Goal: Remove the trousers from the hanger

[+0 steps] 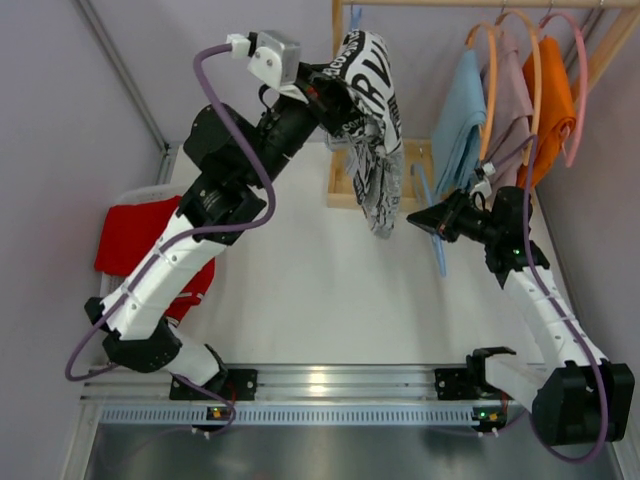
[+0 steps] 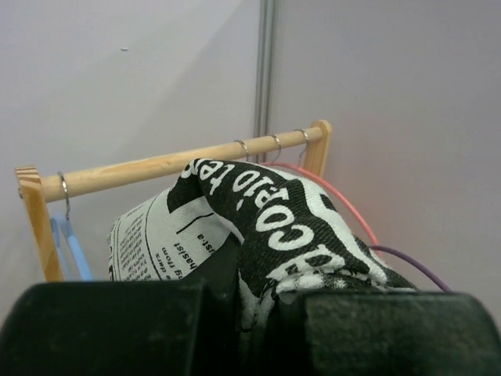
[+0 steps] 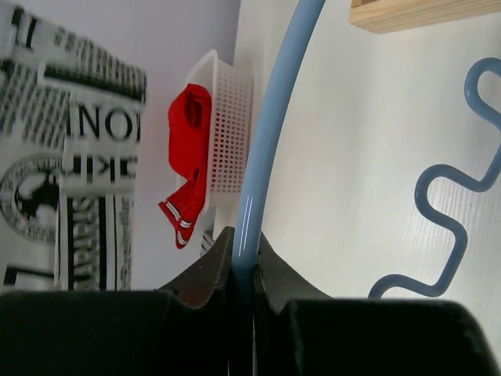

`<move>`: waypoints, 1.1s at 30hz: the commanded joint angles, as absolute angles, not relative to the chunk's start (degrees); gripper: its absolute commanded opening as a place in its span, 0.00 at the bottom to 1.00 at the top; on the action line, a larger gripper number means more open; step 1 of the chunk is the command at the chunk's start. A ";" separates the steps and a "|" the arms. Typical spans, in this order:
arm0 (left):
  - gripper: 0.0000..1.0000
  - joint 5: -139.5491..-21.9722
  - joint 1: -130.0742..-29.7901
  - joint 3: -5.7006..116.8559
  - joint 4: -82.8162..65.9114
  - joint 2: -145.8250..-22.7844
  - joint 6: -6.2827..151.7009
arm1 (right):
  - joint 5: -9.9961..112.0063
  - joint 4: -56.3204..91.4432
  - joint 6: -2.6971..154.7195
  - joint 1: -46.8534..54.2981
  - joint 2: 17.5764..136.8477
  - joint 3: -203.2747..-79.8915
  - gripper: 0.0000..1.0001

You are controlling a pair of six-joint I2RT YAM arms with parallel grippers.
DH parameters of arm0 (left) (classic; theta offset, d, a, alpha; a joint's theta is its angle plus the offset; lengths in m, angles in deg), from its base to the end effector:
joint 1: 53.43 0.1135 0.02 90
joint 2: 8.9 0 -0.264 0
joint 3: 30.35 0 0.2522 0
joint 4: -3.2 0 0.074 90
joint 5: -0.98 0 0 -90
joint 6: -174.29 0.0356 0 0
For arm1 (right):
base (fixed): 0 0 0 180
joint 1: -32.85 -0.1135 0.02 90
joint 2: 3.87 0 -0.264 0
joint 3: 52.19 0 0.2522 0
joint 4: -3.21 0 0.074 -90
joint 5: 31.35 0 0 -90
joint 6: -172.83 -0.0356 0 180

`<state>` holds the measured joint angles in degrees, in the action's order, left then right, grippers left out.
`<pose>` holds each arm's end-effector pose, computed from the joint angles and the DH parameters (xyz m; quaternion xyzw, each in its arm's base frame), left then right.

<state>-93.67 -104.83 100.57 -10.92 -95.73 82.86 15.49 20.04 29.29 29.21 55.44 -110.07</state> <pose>0.1778 -0.2181 0.6073 0.1793 0.4679 -0.3667 0.7839 0.2303 0.0391 0.3029 0.1225 0.7741 0.5224 0.3358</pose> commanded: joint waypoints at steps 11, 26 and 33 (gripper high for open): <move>0.00 -93.92 -105.02 72.37 -4.40 -72.81 81.56 | 15.93 22.66 36.94 29.34 51.50 -116.57 0.00; 0.00 -96.58 -82.20 64.97 -15.74 -57.42 77.52 | 17.34 25.05 38.53 28.90 49.66 -117.98 0.00; 0.00 -103.25 -72.61 66.90 -18.29 -52.58 79.98 | 17.43 23.73 37.65 28.63 50.71 -119.21 0.00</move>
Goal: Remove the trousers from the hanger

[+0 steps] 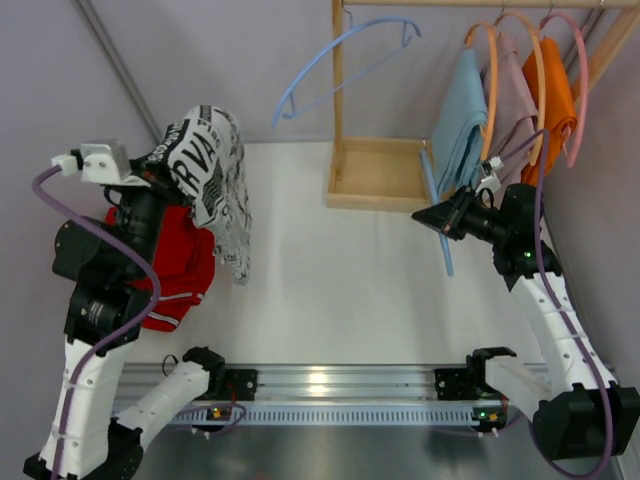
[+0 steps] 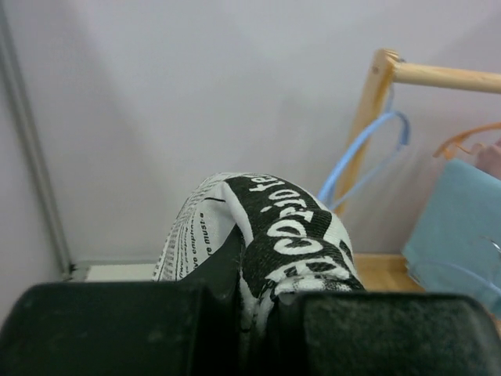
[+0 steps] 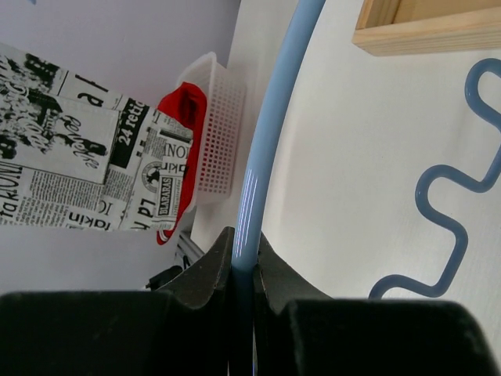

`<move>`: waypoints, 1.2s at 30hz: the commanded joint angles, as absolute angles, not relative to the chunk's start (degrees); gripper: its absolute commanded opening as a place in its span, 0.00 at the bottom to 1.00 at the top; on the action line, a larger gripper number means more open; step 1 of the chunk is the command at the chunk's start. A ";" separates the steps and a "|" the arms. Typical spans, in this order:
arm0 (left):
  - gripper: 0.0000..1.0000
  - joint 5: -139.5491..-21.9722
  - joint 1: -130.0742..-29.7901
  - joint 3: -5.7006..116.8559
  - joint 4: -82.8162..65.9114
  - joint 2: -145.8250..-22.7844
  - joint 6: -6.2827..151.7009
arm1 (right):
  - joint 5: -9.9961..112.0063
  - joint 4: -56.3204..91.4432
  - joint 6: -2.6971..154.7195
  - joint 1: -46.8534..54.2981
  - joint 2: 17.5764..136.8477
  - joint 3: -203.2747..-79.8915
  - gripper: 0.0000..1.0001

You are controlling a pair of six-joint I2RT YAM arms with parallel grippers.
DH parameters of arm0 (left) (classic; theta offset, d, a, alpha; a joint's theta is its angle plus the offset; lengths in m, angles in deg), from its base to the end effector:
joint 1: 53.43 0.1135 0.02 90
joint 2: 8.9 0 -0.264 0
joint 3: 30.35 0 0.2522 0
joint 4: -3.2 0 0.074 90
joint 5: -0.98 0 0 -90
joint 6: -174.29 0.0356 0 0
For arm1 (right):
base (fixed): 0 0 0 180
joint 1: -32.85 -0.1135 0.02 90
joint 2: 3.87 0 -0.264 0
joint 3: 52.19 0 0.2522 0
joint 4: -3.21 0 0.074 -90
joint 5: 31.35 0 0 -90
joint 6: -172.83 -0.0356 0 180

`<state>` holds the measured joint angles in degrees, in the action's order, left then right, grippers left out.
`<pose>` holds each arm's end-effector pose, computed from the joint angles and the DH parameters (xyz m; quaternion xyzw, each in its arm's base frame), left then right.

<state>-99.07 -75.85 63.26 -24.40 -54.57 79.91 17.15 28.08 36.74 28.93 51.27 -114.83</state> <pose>0.1010 -0.0350 0.5275 0.0182 0.5732 -0.1408 0.8070 0.2131 0.0382 0.3330 0.0753 0.7785 0.4928 0.3812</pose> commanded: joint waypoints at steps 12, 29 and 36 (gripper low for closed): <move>0.00 -117.23 -44.65 69.89 -20.05 -44.50 88.05 | 16.81 24.26 37.74 28.10 50.71 -120.09 0.00; 0.00 -127.62 -43.06 52.16 -4.94 -47.56 116.10 | 15.58 25.67 38.44 28.02 51.94 -122.81 0.00; 0.00 -122.60 -43.06 40.98 10.08 -58.10 117.78 | 15.84 25.23 38.70 28.02 52.29 -122.90 0.00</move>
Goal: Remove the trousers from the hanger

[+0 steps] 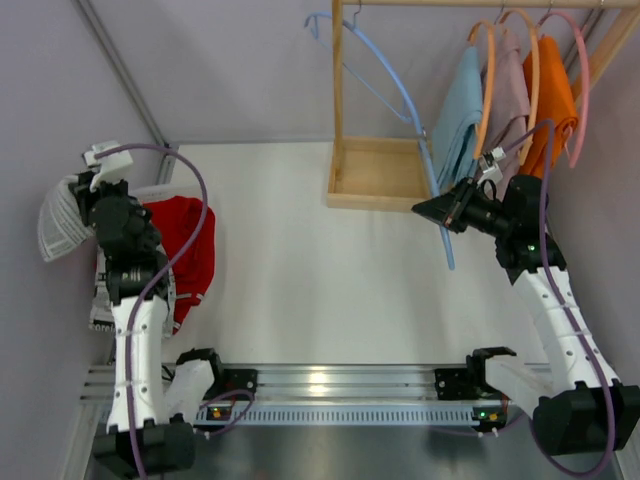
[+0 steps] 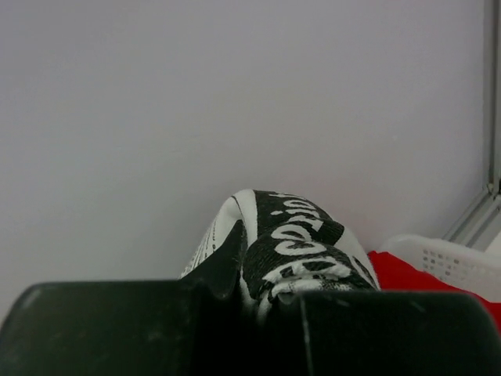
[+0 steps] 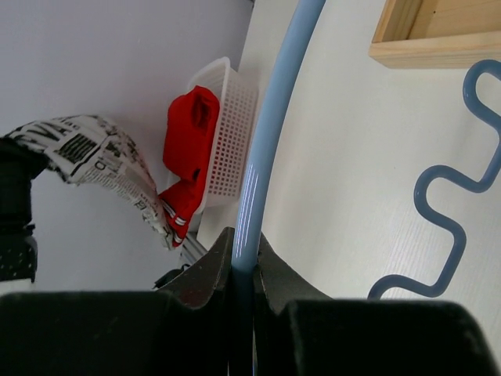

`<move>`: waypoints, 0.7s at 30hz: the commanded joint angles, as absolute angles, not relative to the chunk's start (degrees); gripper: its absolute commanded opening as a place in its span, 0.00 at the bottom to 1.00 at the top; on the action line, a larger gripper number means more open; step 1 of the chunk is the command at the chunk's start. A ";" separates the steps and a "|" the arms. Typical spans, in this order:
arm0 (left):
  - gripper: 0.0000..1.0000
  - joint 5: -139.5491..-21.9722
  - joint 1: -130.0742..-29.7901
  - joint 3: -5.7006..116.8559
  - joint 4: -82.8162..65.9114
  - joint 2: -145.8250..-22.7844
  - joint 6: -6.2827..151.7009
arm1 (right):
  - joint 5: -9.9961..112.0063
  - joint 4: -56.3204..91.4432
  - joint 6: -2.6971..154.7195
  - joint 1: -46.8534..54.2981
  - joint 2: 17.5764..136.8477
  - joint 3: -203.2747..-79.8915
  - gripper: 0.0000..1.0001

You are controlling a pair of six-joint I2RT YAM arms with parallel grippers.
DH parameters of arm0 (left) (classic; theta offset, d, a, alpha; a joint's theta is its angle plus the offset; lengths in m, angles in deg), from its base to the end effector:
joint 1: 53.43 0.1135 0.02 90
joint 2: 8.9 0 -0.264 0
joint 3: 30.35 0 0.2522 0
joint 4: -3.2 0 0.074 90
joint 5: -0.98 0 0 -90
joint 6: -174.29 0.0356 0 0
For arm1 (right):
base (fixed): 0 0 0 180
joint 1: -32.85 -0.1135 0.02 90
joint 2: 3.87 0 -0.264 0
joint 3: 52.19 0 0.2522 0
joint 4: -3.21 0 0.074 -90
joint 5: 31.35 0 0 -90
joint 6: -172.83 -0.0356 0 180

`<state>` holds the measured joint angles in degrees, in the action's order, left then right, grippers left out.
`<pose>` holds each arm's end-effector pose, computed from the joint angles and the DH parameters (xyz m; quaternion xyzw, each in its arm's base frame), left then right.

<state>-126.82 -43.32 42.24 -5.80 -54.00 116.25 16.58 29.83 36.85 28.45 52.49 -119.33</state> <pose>0.1480 0.0486 0.4493 -0.1533 0.5926 0.4522 0.6487 0.2156 0.0405 0.3530 0.0620 0.7730 0.4986 0.3874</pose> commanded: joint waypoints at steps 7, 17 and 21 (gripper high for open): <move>0.00 -117.95 -43.06 42.56 3.96 -67.96 110.48 | 15.75 26.46 40.28 28.02 52.30 -124.13 0.00; 0.19 -109.79 -43.06 30.18 -25.92 -63.39 105.74 | 15.40 26.63 40.64 28.02 51.59 -122.64 0.00; 0.68 -103.11 -43.06 25.43 -32.78 -64.26 104.60 | 15.40 26.72 40.73 28.02 52.12 -123.43 0.00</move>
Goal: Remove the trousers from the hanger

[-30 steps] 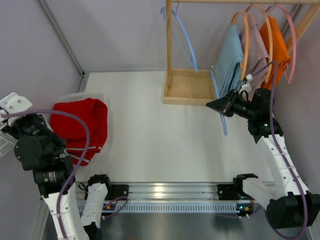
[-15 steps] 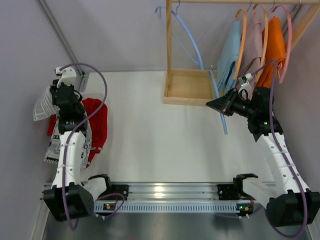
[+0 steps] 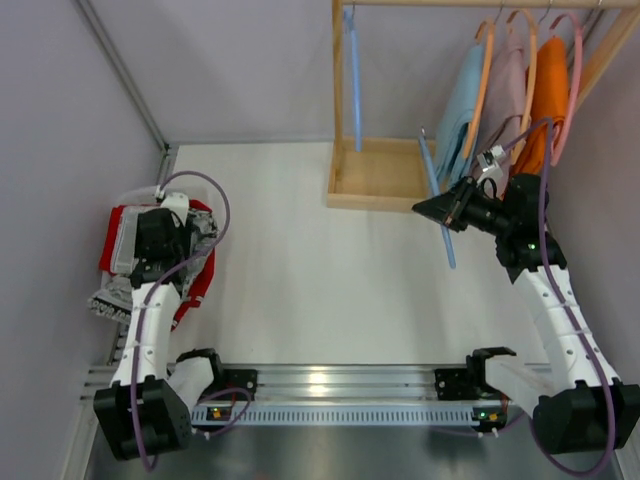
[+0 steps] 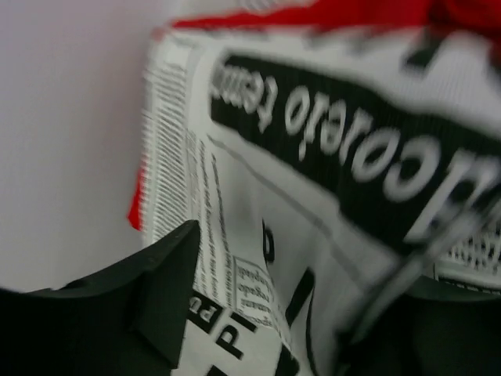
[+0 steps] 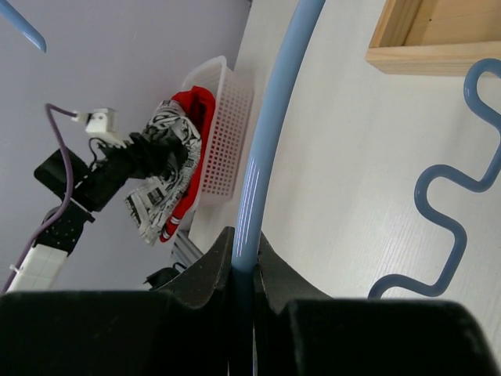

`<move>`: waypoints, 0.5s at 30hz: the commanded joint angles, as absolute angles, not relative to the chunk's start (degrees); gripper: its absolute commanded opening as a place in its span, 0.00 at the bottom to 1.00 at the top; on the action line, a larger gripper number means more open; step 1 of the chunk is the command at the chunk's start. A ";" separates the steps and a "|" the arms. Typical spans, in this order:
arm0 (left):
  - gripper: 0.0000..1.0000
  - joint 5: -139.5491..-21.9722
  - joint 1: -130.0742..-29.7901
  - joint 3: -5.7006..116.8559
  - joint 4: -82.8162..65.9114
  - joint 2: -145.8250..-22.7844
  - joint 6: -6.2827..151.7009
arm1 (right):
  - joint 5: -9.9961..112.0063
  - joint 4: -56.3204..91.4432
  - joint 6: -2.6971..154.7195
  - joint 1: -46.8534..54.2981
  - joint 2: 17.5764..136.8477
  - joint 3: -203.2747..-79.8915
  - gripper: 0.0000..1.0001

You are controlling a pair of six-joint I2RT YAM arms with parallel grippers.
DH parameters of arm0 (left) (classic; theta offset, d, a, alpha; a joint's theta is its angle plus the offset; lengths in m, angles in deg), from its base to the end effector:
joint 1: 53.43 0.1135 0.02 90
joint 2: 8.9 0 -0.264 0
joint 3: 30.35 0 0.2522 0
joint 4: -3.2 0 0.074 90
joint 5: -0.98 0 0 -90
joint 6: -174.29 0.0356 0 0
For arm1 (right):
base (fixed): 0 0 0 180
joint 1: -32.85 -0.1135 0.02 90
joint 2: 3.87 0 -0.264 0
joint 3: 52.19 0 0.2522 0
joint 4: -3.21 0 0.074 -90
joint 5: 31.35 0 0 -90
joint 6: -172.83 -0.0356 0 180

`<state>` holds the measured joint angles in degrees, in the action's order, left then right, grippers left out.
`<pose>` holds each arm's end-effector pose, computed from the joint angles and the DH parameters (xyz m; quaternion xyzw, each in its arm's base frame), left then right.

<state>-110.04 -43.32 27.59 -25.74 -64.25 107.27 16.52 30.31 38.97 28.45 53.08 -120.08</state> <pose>0.2123 0.0508 0.2945 -0.0020 0.8409 0.2962 0.4529 0.2176 0.0407 0.3547 0.0486 0.7751 0.4914 0.3941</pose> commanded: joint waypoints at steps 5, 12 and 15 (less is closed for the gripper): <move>0.90 -96.85 -43.06 29.10 -39.11 -67.61 101.26 | 15.49 28.22 41.25 28.02 52.21 -125.36 0.00; 0.98 -83.24 -43.06 43.86 -44.48 -59.46 93.96 | 17.42 31.29 41.43 27.93 47.99 -125.45 0.00; 0.98 -80.50 -43.06 48.96 -44.39 -56.98 92.73 | 17.86 33.13 39.42 27.67 46.58 -126.15 0.00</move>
